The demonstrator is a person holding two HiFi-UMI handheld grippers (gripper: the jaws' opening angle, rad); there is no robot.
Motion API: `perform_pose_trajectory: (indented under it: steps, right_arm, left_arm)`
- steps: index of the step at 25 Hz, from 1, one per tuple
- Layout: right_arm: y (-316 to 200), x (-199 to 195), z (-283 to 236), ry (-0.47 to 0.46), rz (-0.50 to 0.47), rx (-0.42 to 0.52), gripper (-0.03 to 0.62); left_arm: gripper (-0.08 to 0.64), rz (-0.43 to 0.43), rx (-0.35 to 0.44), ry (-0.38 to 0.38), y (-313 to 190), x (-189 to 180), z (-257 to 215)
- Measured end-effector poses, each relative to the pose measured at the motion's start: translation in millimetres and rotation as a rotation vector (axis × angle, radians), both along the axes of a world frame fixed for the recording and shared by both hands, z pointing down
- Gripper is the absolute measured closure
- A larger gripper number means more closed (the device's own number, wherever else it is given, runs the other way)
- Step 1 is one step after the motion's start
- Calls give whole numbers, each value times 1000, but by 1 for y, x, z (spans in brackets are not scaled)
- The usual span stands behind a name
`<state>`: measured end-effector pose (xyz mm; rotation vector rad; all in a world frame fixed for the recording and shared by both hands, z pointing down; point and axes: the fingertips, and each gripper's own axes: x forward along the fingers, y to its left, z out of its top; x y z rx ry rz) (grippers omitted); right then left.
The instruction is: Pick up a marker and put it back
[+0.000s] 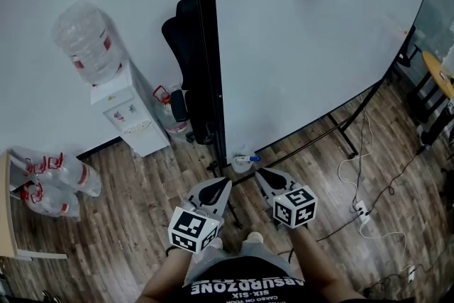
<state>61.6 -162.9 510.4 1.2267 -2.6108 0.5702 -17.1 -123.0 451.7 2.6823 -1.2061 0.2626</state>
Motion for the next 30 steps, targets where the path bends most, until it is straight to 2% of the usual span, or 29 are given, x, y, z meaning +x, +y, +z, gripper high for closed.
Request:
perform_pose_trajectory:
  steps: [13, 20, 30]
  right_arm:
    - [21, -9, -39, -55, -7, 87, 594]
    - [30, -17, -48, 9, -32, 151, 594]
    - [33, -22, -56, 17, -46, 159, 595]
  left_arm:
    - [552, 16, -12, -4, -5, 17, -1]
    - [552, 39, -8, 4, -3, 27, -3]
    - [552, 49, -5, 0, 0, 29, -2]
